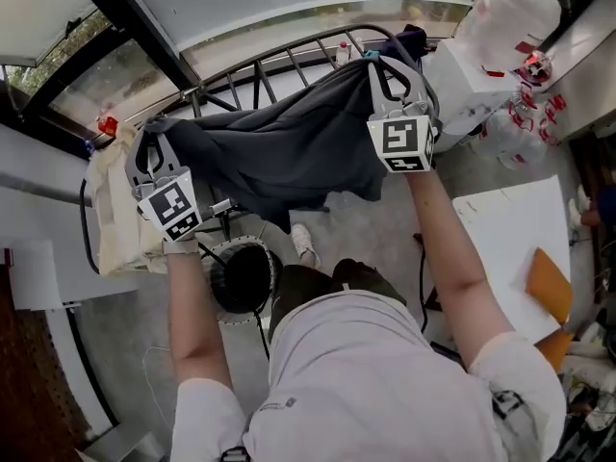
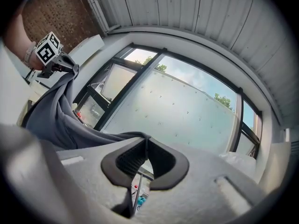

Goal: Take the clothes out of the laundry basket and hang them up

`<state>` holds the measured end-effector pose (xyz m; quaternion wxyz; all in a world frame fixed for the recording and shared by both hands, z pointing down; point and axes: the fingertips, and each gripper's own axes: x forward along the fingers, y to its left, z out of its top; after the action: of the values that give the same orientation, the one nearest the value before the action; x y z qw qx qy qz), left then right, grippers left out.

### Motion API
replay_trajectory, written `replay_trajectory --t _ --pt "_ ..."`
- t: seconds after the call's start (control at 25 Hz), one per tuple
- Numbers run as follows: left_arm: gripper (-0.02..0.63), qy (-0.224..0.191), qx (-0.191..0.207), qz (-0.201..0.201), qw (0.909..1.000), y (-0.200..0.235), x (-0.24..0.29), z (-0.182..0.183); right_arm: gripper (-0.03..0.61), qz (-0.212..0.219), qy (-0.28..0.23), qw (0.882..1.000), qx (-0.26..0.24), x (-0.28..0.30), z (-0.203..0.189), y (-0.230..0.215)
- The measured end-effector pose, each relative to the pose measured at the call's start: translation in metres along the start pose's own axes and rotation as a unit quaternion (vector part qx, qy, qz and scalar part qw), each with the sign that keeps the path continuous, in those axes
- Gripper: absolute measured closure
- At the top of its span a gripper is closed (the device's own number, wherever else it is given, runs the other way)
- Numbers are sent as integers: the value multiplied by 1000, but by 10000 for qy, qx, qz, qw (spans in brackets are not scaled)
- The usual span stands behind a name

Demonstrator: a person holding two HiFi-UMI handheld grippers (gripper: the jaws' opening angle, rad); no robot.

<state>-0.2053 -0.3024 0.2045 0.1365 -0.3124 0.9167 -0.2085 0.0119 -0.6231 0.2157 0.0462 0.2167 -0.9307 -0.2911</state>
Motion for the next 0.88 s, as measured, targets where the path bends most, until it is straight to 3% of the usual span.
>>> replay_trajectory --t 0.32,0.6,0.88 --pt "592 -258 -26 18 9997 32 104 2 555 -101 -72 9997 -197 108 20 -14" --pt "592 -253 -93 -158 9995 43 210 -19 555 -206 -18 9993 -315 210 30 -22" --pt "592 114 -99 -646 9978 13 286 -70 555 -49 416 9984 -372 286 -4 -7"
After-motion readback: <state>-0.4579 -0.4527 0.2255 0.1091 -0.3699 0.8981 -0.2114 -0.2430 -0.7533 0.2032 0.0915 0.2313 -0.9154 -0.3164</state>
